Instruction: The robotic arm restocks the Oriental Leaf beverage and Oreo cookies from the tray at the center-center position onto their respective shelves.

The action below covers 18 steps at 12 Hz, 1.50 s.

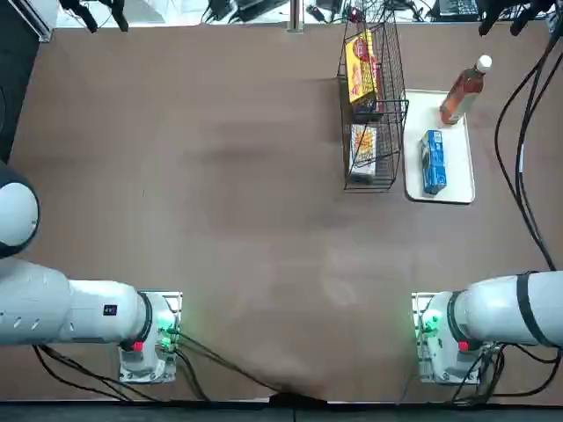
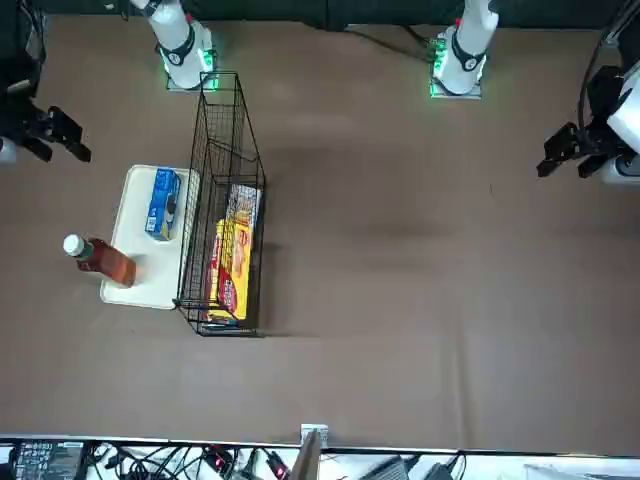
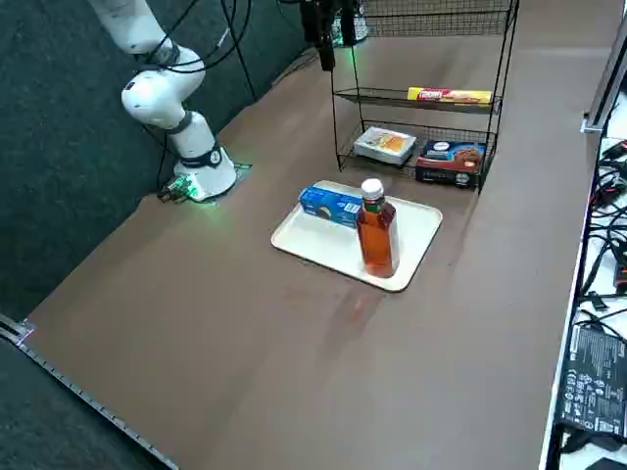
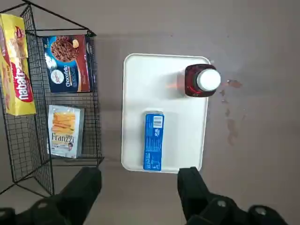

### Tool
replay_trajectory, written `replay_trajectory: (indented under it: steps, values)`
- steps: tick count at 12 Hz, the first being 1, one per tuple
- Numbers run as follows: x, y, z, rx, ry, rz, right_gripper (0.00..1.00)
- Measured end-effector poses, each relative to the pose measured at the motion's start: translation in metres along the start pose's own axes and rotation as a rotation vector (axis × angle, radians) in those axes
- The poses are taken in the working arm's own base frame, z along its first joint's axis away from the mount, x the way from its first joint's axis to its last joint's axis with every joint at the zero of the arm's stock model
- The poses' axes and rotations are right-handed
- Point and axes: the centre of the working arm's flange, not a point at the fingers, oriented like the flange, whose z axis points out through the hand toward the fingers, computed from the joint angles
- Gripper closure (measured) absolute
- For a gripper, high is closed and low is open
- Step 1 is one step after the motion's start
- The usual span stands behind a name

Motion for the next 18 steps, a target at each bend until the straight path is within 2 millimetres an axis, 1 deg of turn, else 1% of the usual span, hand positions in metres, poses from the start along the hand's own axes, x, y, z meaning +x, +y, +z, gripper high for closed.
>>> replay_trajectory:
  steps: [3,5,7,9,11,14,17,18]
  values:
    - [-0.002,0.004,0.001,0.001,-0.014,0.007,0.0]
    - [-0.001,0.006,-0.003,0.001,-0.007,0.012,0.0]
    - [0.004,0.008,-0.006,0.0,0.001,0.015,0.0]
    - [0.013,0.015,0.002,-0.004,-0.01,0.025,0.0]
    - [0.029,0.033,0.023,-0.006,-0.027,0.009,0.0]
    - [0.058,0.065,0.066,-0.014,-0.021,-0.047,0.0]
    - [0.083,0.078,0.105,-0.025,-0.003,-0.051,0.0]
    - [0.096,0.083,0.127,-0.031,0.005,-0.071,0.0]
